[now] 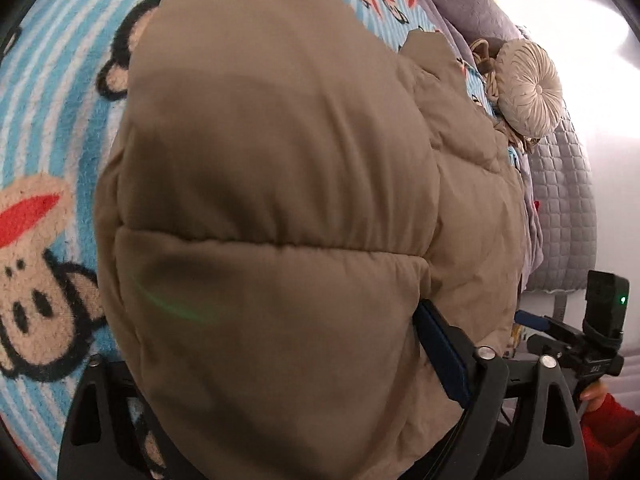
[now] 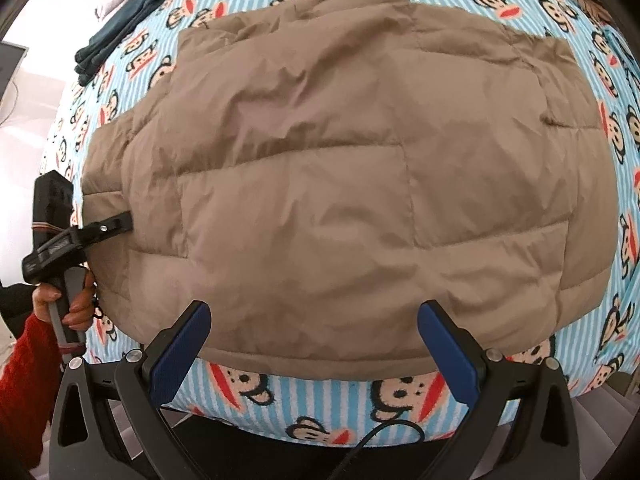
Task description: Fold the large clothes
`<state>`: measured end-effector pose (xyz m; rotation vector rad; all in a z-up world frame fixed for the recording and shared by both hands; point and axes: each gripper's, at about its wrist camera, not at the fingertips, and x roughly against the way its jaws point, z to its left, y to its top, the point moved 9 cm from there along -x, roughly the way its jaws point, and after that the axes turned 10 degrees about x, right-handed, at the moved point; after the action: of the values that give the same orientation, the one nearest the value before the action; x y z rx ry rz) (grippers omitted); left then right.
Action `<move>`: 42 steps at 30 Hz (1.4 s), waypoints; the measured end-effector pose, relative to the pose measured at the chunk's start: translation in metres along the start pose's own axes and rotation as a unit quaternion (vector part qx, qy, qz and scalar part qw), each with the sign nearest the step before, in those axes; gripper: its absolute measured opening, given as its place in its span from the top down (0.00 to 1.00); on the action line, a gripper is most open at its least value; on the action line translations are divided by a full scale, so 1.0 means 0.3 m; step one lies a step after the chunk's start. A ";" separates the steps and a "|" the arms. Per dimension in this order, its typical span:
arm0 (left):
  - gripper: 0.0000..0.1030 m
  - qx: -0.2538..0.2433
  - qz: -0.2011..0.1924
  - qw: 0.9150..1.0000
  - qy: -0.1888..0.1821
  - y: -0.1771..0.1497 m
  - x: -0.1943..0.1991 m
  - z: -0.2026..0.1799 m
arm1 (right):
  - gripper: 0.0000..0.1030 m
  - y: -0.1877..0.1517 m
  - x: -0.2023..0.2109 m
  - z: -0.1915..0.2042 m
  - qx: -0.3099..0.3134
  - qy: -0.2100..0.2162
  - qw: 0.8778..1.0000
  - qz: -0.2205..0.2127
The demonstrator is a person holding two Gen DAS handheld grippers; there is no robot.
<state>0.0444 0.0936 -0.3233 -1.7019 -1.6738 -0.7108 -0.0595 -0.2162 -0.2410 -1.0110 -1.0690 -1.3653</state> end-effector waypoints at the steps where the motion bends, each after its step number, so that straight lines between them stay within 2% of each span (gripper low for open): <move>1: 0.58 -0.003 0.006 1.000 -0.021 -0.005 0.004 -0.020 | 0.00 0.007 0.005 0.000 0.001 0.000 1.000 -0.006; 2: 0.65 0.005 0.010 0.999 -0.037 -0.007 0.007 -0.036 | 0.00 0.016 0.010 0.001 0.001 0.001 1.000 -0.013; 4: 0.69 -0.006 0.001 1.000 -0.026 -0.013 0.013 -0.057 | 0.01 0.038 0.025 0.003 0.001 0.004 0.999 -0.033; 5: 0.71 -0.007 -0.003 1.000 -0.019 -0.017 0.018 -0.070 | 0.08 0.048 0.032 0.003 0.001 0.003 0.999 -0.041; 6: 0.72 -0.006 -0.006 1.000 -0.016 -0.020 0.025 -0.080 | 0.20 0.066 0.044 0.004 0.003 0.003 0.998 -0.057; 7: 0.73 -0.004 -0.010 1.000 -0.014 -0.023 0.036 -0.095 | 0.62 0.084 0.054 0.003 0.006 0.000 0.997 -0.071; 8: 0.75 0.001 -0.015 1.000 -0.014 -0.027 0.049 -0.115 | 0.91 0.097 0.055 -0.003 0.007 -0.008 0.997 -0.077; 13: 0.75 -0.002 -0.046 0.999 -0.001 -0.060 0.140 -0.254 | 0.92 0.189 0.012 -0.039 0.009 -0.012 0.993 -0.115; 19: 0.75 -0.020 -0.066 0.997 0.019 -0.114 0.189 -0.533 | 0.92 0.288 -0.110 -0.056 0.011 0.017 0.993 -0.114; 23: 0.75 -0.039 -0.063 0.996 0.042 -0.143 0.138 -0.727 | 0.95 0.331 -0.180 -0.092 -0.018 0.071 0.992 -0.102; 26: 0.75 -0.055 -0.058 0.994 0.077 -0.159 0.049 -0.877 | 0.97 0.350 -0.222 -0.118 -0.042 0.118 0.988 -0.090; 29: 0.75 -0.081 -0.066 0.988 0.118 -0.183 -0.018 -0.974 | 0.98 0.355 -0.242 -0.134 -0.060 0.159 0.982 -0.078; 32: 0.75 -0.086 -0.065 0.986 0.130 -0.187 -0.071 -1.036 | 0.98 0.345 -0.210 -0.169 -0.073 0.198 0.975 -0.062; 34: 0.75 -0.092 -0.061 0.984 0.142 -0.178 -0.101 -1.066 | 0.94 0.321 -0.135 -0.233 -0.079 0.212 0.971 -0.073; 37: 0.66 -0.107 -0.050 0.980 0.161 -0.175 -0.169 -1.107 | 0.94 0.263 -0.028 -0.365 -0.089 0.205 0.970 -0.093; 40: 0.44 -0.122 -0.024 0.980 0.153 -0.186 -0.293 -1.149 | 0.94 0.177 0.057 -0.541 -0.127 0.193 0.966 -0.112; 42: 0.37 -0.129 -0.014 0.981 0.144 -0.186 -0.375 -1.179 | 0.94 0.129 0.075 -0.617 -0.144 0.186 0.965 -0.114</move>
<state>0.0040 -0.2488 -0.1749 -1.6533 -1.4557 -1.1710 -0.0230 -0.4021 -0.2604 -0.8052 -0.7333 -1.8543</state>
